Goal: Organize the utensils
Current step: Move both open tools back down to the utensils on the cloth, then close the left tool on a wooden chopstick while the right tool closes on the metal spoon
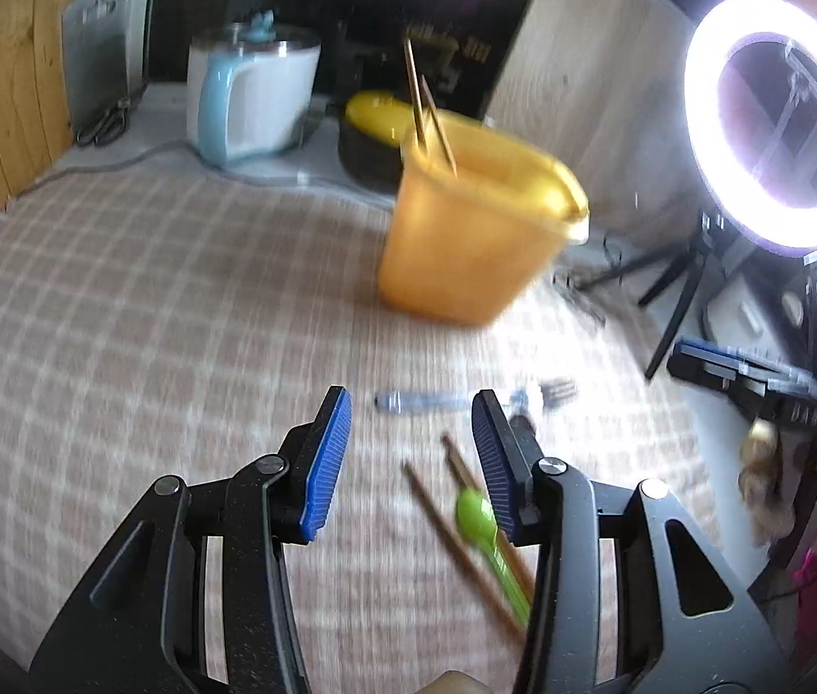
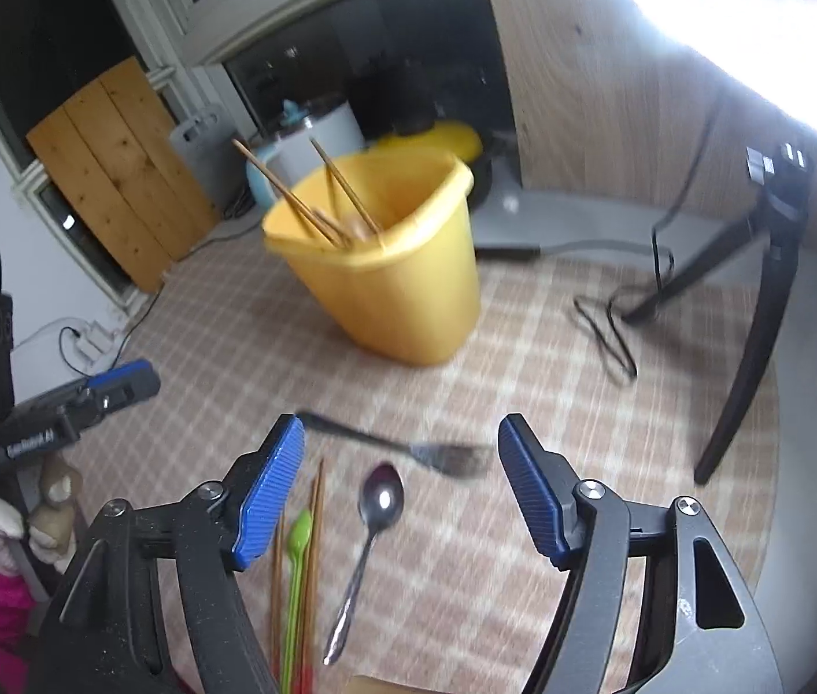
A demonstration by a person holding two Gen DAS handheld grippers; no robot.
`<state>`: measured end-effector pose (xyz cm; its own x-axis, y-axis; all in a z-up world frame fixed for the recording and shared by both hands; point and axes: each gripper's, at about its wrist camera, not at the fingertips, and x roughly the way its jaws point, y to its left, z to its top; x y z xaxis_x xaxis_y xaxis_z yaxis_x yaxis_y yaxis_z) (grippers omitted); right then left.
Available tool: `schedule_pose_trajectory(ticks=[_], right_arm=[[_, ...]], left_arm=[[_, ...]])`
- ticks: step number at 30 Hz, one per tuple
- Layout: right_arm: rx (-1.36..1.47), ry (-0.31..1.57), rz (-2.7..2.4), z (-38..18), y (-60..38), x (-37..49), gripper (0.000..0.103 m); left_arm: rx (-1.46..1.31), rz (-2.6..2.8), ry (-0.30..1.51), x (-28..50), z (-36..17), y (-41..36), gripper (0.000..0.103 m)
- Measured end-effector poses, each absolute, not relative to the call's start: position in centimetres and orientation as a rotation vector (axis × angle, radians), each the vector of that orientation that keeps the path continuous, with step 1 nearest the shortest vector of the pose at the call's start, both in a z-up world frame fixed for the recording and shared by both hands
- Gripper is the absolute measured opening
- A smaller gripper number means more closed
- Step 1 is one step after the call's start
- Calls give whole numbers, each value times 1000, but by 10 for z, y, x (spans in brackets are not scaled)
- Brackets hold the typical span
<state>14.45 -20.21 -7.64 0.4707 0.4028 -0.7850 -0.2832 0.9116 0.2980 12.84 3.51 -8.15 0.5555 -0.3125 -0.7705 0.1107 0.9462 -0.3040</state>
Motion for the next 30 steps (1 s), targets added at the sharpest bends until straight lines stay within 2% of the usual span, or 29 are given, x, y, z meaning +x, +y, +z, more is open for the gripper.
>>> schedule_pose_trajectory(ticks=[11,17,24,26,27,30], right_arm=[[10,994,516,-96,-189,121,69],[15,1092,534,-120,-189,131,69],[103,1223,604,-153,-190,148,36],[129,1251,622,-160,-191,153,33],[137,1262,628,-164,-191,155,31],[154,1278,639,-170,-191,159,30]], left_arm=[[-246,-249,1086,87,-130,2,43],[-243,-209,1122,77,-147,-17,43],[-218,-143,1153,76,-162,-31,43],[-209,-126,1161,76,-165,-35,40],[-206,-115,1163,76,-166,-36,33],[-215,-97,1171,76,-168,-35,31]])
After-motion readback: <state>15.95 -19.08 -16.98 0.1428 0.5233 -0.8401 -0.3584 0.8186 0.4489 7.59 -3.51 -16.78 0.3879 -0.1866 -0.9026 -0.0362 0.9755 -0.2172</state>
